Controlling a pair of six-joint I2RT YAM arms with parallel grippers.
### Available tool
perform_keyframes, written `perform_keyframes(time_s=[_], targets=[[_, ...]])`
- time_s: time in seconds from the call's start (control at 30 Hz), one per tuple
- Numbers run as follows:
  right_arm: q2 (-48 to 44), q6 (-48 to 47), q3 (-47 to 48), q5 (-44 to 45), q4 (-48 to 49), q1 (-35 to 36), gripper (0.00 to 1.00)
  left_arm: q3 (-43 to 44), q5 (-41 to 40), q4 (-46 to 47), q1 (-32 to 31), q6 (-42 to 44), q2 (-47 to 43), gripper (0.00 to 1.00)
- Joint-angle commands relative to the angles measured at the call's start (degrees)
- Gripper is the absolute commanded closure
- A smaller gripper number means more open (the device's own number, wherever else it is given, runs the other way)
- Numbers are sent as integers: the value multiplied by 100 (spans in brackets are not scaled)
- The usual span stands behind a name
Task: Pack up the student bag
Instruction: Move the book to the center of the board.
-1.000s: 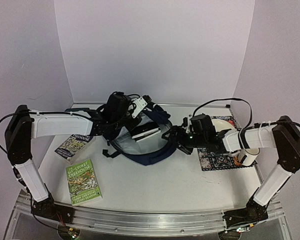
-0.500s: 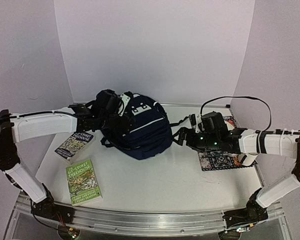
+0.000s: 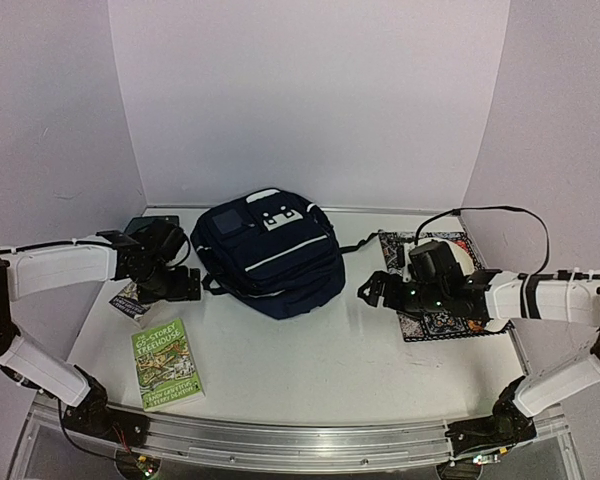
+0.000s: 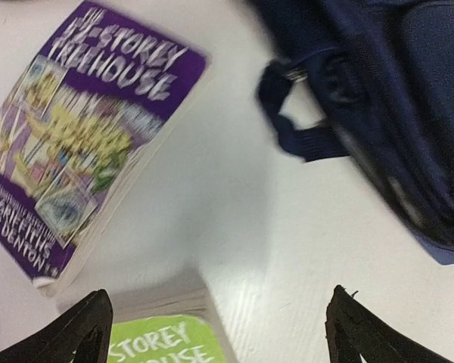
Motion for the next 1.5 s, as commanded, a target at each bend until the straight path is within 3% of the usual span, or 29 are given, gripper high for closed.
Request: perform_keyframes(time_s=[0.0, 0.37, 0.53, 0.9, 1.2, 1.47], targets=[[-347, -256, -49, 63, -57, -23, 2, -458, 398, -587, 520, -965, -526, 0], [-426, -406, -202, -515, 269, -13, 2, -1511, 932, -1093, 1508, -1504, -1074, 1], [-280, -539, -100, -827, 347, 33, 2, -1723, 1218, -1068, 1528, -1713, -1350, 1], [417, -479, 183, -1005, 746, 606, 2, -2118, 2886, -120, 1494, -1646, -1247, 3], [1040, -351, 551, -1034, 889, 1169, 2, -2033, 3350, 1095, 429, -2623, -959, 4], [1277, 1, 505, -1083, 1063, 1315, 2, -1355, 3364, 2358, -490, -3137, 193, 4]])
